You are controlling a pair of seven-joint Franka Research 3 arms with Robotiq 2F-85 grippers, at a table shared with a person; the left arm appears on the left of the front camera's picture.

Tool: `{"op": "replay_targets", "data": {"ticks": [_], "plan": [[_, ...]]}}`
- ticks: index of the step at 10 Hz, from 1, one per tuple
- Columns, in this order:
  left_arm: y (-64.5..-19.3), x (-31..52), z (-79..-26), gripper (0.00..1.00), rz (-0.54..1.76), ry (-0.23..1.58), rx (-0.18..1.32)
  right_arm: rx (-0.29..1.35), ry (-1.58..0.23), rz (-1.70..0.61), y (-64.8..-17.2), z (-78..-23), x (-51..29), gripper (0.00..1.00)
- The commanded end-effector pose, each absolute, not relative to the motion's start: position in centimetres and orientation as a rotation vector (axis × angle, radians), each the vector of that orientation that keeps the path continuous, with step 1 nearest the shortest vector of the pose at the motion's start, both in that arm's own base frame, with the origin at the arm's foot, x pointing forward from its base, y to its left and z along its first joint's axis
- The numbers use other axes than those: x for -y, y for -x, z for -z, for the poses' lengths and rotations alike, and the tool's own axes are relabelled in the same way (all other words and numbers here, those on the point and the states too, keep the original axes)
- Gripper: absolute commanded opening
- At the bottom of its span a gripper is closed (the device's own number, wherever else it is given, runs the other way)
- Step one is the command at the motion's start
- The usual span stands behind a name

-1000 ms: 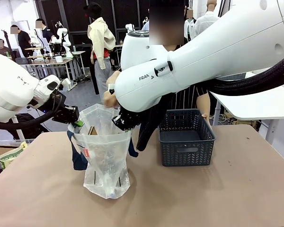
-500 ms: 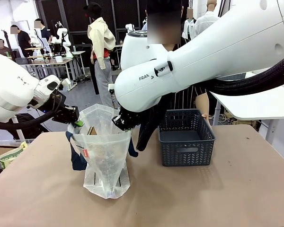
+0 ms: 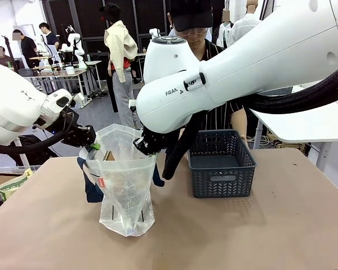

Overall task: Transfer purchased items from the store into the shopping bag.
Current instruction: Move the Reusable shopping bag to the right side of the table.

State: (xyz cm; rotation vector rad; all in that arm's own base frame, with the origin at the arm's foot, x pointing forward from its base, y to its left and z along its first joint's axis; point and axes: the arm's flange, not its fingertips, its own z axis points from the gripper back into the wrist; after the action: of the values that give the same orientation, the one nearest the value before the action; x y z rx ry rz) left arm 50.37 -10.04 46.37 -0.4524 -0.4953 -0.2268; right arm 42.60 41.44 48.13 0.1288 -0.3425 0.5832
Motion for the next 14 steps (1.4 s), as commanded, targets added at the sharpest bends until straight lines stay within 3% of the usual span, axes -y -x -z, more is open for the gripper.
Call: {"op": "replay_targets", "data": {"ticks": [1, 2, 8, 14], "plan": [[-50.0, 10.0, -46.2, 0.77, 0.283, 0.575, 0.511, 0.344, -0.129, -0.579, -42.5, -48.3, -41.3, 0.00], [-49.7, 10.1, -45.9, 0.96, 0.315, 0.636, 0.491, 0.344, -0.129, -0.579, -42.5, -48.3, -41.3, 0.00], [-49.4, 11.4, -44.5, 0.96, 0.381, 0.977, 0.518, 0.344, -0.129, -0.579, -42.5, -48.3, -41.3, 0.00], [-49.4, 13.6, -43.9, 0.96, 0.298, 0.883, 0.496, 0.344, -0.129, -0.579, -42.5, -48.3, -41.3, 0.00]]}}
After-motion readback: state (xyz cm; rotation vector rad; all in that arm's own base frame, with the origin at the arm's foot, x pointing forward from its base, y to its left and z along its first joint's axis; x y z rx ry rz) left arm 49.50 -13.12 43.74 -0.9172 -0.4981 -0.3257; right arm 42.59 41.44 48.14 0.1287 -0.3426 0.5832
